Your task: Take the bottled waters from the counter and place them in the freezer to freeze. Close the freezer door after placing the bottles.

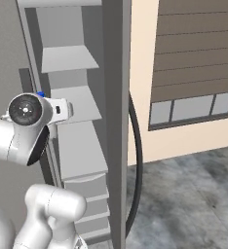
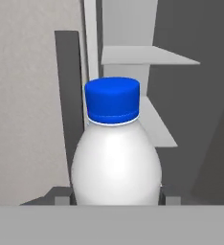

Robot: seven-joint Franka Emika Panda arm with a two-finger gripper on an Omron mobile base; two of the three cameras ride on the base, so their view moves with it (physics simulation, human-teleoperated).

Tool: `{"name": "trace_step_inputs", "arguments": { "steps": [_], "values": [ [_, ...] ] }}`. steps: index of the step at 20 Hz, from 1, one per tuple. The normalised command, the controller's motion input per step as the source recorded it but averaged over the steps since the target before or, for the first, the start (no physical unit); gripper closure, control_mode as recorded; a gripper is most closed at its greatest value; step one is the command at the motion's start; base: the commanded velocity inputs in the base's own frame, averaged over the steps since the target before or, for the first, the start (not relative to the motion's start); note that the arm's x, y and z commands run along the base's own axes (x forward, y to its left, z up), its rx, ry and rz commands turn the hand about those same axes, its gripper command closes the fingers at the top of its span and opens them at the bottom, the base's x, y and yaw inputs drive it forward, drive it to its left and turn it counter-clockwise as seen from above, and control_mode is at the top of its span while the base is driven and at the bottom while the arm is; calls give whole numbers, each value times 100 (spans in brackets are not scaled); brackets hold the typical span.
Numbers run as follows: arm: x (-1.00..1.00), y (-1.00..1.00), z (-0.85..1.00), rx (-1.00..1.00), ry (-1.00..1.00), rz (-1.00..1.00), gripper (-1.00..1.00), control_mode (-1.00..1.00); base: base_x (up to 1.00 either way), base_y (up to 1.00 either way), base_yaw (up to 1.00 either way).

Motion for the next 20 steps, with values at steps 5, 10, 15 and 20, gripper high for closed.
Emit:
{"name": "trace_step_inputs", "arguments": {
  "steps": [5,10,15,20],
  "values": [
    [76,-11,17,14,-10,10,100,-100,0,0,0],
    [66,2,31,-9,-12,1,100,-100,0,0,0],
    [67,0,31,-10,-1,0,100,-100,0,0,0],
    [63,4,20,-4,0,0,100,-100,0,0,0]
  ]
}}
